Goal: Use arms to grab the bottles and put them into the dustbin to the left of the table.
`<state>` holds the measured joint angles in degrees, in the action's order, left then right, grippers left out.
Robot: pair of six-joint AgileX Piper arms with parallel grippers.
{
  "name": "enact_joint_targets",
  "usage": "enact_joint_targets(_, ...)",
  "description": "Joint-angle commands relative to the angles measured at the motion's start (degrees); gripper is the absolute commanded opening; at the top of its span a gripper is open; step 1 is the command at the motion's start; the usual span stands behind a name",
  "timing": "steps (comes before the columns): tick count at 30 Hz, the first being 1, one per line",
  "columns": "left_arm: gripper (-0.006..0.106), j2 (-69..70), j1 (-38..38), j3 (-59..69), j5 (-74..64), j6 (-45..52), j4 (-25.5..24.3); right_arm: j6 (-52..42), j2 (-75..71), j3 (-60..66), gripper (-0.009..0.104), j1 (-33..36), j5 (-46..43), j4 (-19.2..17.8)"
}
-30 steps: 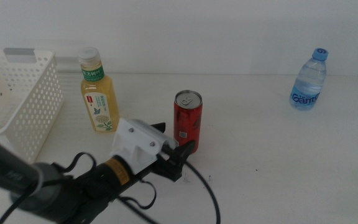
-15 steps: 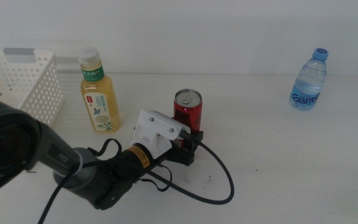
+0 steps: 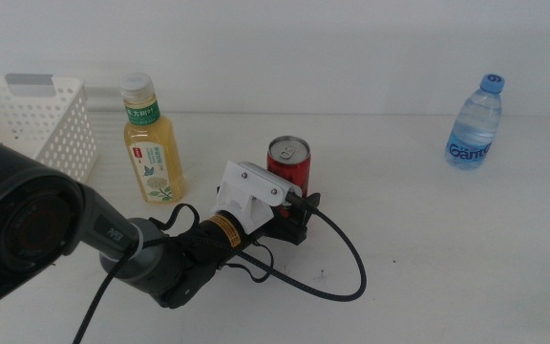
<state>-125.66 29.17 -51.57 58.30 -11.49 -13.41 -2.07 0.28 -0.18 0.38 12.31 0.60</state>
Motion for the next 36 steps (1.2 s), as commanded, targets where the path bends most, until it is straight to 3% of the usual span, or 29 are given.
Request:
enact_joint_targets(1,0.091,-0.58,0.0,-0.63,-0.72,-0.55,0.16,-0.35,-0.28,0.18,0.072,-0.38,-0.7,-0.6)
enact_joint_targets(6,0.083,-1.14,0.0,-0.77,-0.62,0.14,0.16,-0.35,-0.28,0.18,0.072,-0.38,-0.7,-0.6)
enact_joint_targets(13,0.03,4.26,0.0,1.37,-4.22,1.74,-2.47,-0.35,-0.28,0.18,0.072,-0.38,-0.7,-0.6)
enact_joint_targets(18,0.001,15.74,0.0,6.41,-12.03,-0.67,-3.21,-0.35,-0.28,0.18,0.072,-0.38,-0.7,-0.6)
enact_joint_targets(25,-0.002,35.54,0.0,3.7,-48.27,-10.0,-6.51,-0.35,-0.28,0.18,0.072,-0.38,-0.7,-0.6)
enact_joint_targets(27,-0.002,39.38,-0.31,0.03,-60.82,-9.65,-5.32,-0.35,-0.28,0.18,0.072,-0.38,-0.7,-0.6)
enact_joint_targets(29,-0.002,42.02,-2.5,-4.8,-73.69,-5.13,-2.16,-0.35,-0.28,0.18,0.072,-0.38,-0.7,-0.6)
enact_joint_targets(34,-0.002,42.38,-15.07,-20.23,-101.26,28.59,23.6,-0.35,-0.28,0.18,0.072,-0.38,-0.7,-0.6)
enact_joint_targets(36,-0.002,41.45,-19.93,-26.06,-110.3,34.63,28.12,-0.35,-0.28,0.18,0.072,-0.38,-0.7,-0.6)
